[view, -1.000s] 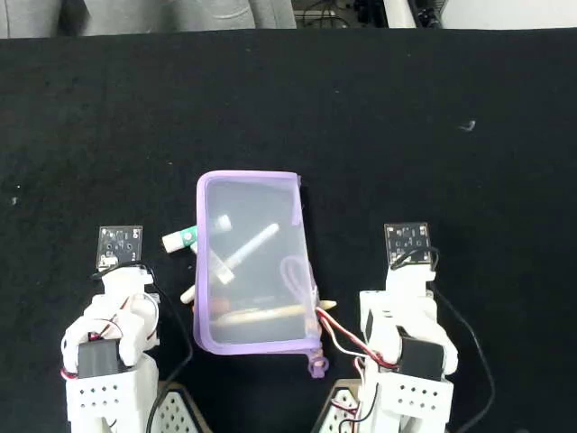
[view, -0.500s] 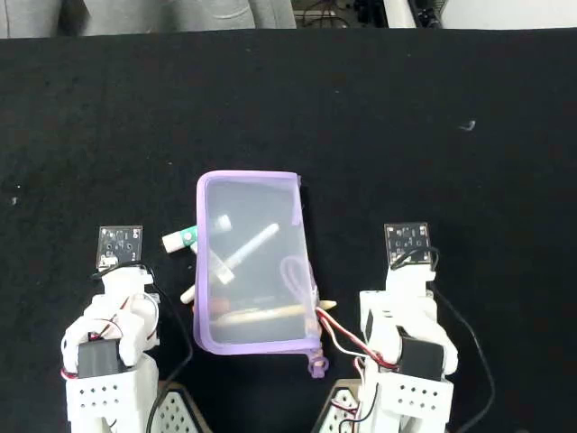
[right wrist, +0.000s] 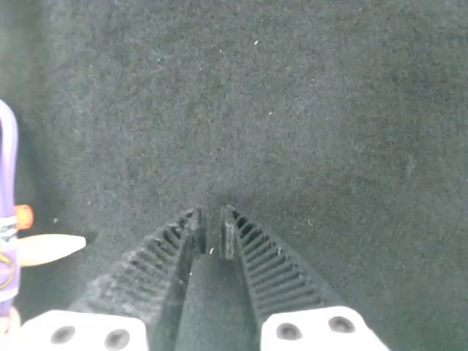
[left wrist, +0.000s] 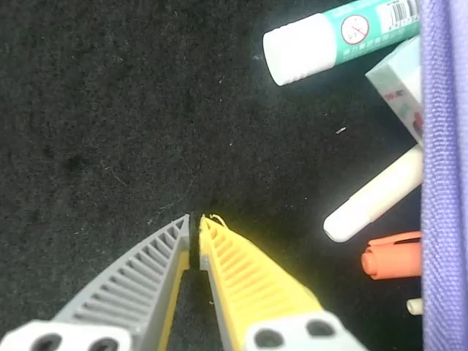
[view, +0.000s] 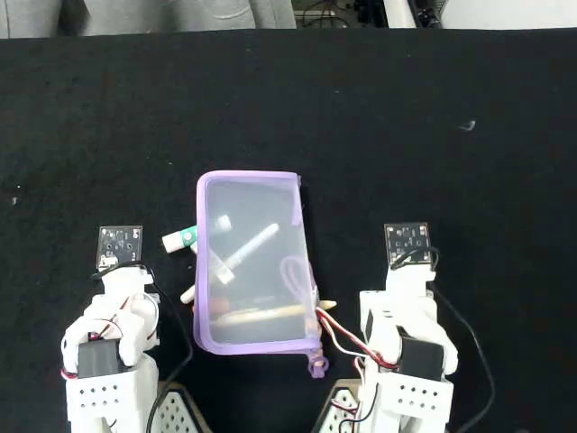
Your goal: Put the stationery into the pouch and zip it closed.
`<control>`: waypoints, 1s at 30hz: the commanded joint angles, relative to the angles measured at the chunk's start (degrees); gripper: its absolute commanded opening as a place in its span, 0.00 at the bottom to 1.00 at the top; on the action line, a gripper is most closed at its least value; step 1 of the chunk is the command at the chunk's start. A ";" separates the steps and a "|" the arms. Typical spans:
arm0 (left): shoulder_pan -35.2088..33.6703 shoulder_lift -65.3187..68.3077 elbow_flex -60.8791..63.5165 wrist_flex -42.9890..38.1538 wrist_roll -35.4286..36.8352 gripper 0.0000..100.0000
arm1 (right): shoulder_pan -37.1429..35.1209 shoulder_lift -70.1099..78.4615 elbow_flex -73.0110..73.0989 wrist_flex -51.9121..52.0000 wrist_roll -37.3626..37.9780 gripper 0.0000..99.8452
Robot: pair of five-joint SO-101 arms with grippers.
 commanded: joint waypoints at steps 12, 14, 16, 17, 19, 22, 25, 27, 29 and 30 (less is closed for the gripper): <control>-0.66 -0.44 1.54 -0.53 -0.26 0.03 | -2.81 -4.88 -3.30 -3.87 22.59 0.19; -0.75 -0.44 1.54 -0.53 -0.26 0.03 | -3.87 -4.88 -5.67 -3.34 22.77 0.26; -0.66 -0.44 1.54 -0.53 -0.26 0.03 | -5.27 -4.88 -7.78 -4.13 22.86 0.32; -0.57 -0.44 1.54 -0.53 -0.26 0.03 | -6.24 -4.88 -8.84 -4.22 22.86 0.35; -0.57 -0.44 1.54 -0.53 -0.26 0.03 | -8.62 -4.88 -10.33 -4.13 22.86 0.36; -0.66 -0.44 1.54 -0.53 -0.26 0.03 | -11.69 -4.79 -11.30 -4.13 22.86 0.36; -0.75 -0.44 1.54 -0.53 -0.26 0.03 | -14.33 -4.00 -12.97 -2.90 22.77 0.36; -0.57 -0.44 1.54 -0.53 -0.26 0.03 | -15.47 -1.98 -14.99 -2.90 22.86 0.36; -0.57 -0.44 1.54 -0.53 -0.26 0.03 | -17.05 1.63 -19.47 -2.29 22.86 0.36; -0.57 -0.44 1.54 -0.53 -0.26 0.03 | -17.76 3.91 -22.55 -1.23 22.86 0.36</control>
